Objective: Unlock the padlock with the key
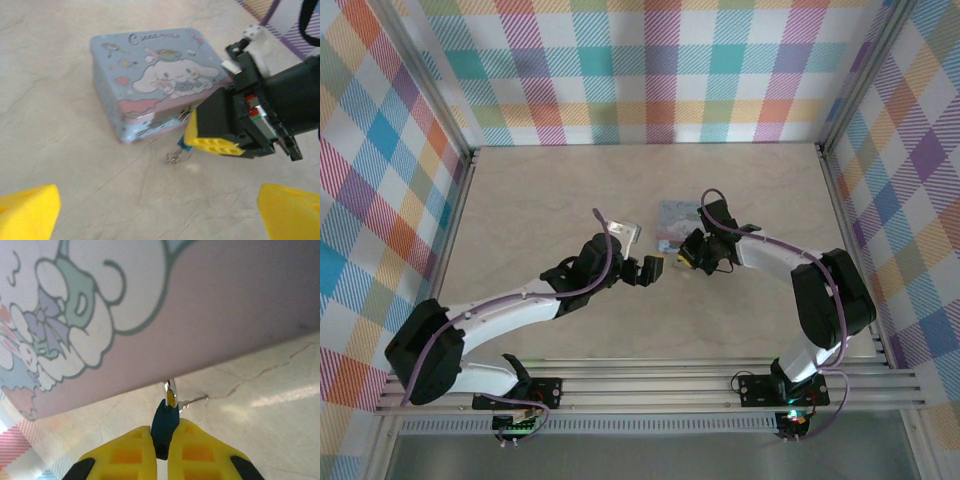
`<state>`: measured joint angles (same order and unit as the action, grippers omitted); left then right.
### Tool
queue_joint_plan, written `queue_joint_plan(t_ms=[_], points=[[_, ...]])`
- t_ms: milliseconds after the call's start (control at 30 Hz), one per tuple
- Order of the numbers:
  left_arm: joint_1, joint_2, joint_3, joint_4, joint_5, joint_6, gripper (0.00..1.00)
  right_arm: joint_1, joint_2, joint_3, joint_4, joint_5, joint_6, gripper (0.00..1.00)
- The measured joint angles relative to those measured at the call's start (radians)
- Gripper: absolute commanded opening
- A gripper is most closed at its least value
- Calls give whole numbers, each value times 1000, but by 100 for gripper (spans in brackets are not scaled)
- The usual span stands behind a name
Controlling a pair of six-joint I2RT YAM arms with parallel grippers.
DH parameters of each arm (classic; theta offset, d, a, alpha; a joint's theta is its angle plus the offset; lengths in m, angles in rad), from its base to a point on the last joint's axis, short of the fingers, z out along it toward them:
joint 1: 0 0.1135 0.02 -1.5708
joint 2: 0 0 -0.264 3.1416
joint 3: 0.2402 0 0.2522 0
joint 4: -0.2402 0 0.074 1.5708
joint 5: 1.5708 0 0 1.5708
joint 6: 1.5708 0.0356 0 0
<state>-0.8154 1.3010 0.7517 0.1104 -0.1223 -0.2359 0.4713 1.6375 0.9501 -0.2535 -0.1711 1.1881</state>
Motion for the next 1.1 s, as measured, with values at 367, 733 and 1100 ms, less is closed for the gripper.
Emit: queue_joint_plan(t_ms=[367, 733, 1100], points=[[73, -47, 49, -222, 10, 0, 100, 1, -100, -109, 47, 119, 72, 0], [141, -18, 102, -271, 72, 42, 100, -7, -146, -110, 58, 209, 84, 0], [253, -44, 170, -349, 27, 83, 100, -7, -174, 14, -83, 223, -21, 0]])
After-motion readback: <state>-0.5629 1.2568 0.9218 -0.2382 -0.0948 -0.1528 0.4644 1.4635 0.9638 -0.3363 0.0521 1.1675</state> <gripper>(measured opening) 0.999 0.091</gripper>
